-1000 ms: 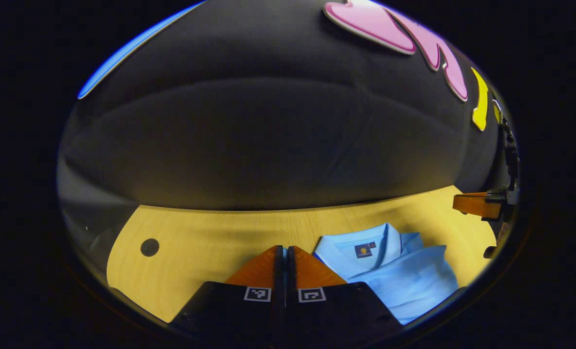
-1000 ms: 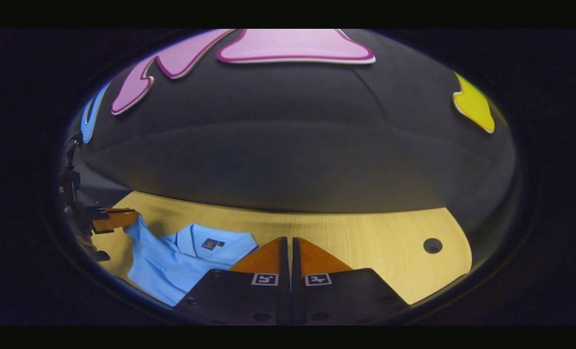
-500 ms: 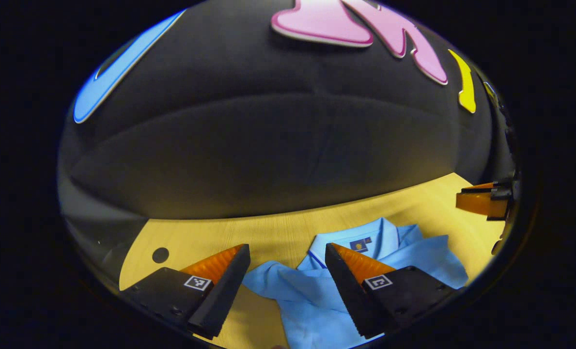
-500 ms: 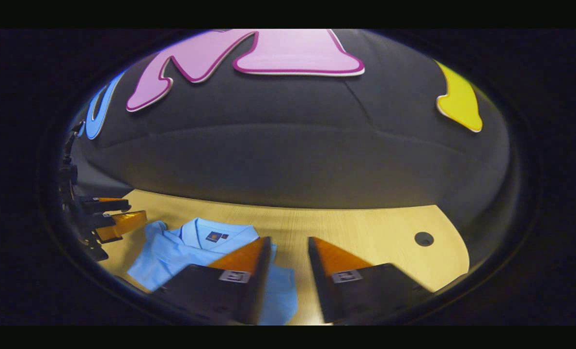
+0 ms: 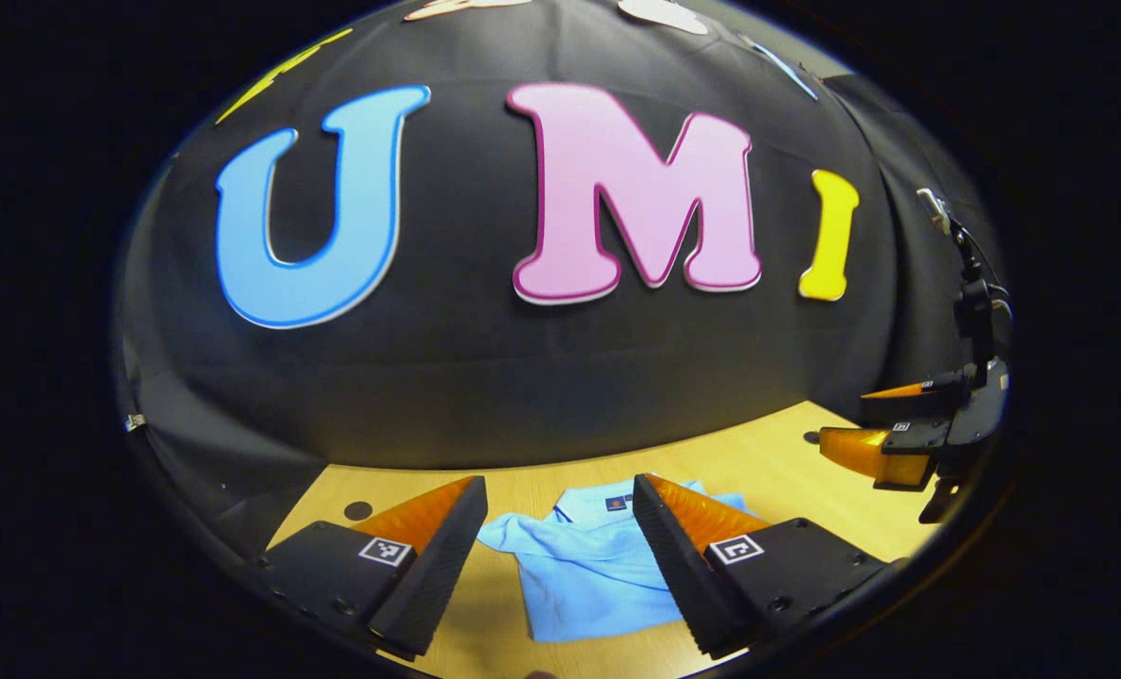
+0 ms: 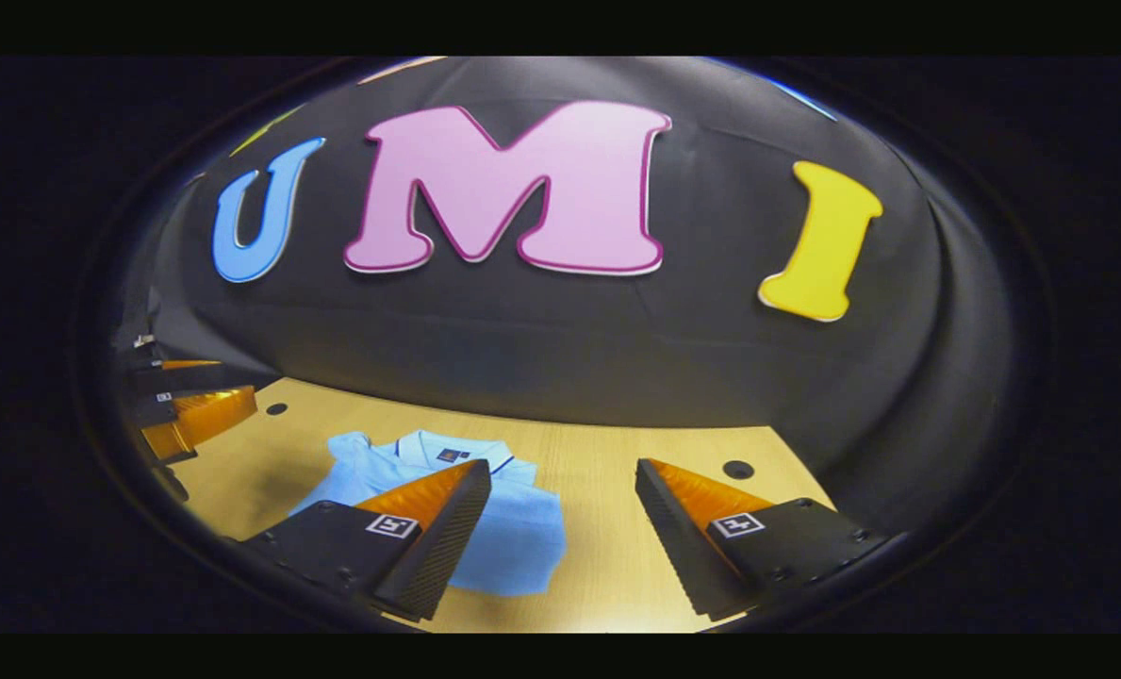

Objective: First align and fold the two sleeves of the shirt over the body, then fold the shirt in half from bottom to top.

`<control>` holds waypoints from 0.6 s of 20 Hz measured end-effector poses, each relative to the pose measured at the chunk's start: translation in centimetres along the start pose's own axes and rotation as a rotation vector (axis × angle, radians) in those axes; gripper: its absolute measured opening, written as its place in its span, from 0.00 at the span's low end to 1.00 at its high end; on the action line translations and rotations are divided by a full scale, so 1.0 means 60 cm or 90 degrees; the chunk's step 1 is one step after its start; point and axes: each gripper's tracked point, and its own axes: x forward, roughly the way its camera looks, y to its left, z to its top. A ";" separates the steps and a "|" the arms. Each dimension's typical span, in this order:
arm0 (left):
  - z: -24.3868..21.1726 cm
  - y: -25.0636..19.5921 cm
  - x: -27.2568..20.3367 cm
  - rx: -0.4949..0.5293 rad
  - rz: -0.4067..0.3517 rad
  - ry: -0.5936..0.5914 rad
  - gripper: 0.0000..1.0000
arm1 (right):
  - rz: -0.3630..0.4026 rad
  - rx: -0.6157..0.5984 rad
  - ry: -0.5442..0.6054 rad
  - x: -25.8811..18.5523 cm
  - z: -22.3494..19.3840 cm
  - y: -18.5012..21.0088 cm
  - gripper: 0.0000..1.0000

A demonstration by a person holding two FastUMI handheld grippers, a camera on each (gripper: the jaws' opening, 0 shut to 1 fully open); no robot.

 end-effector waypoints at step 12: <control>0.007 0.022 -0.367 -0.020 0.016 -0.075 0.99 | -0.001 0.028 -0.034 -0.352 -0.007 0.058 0.98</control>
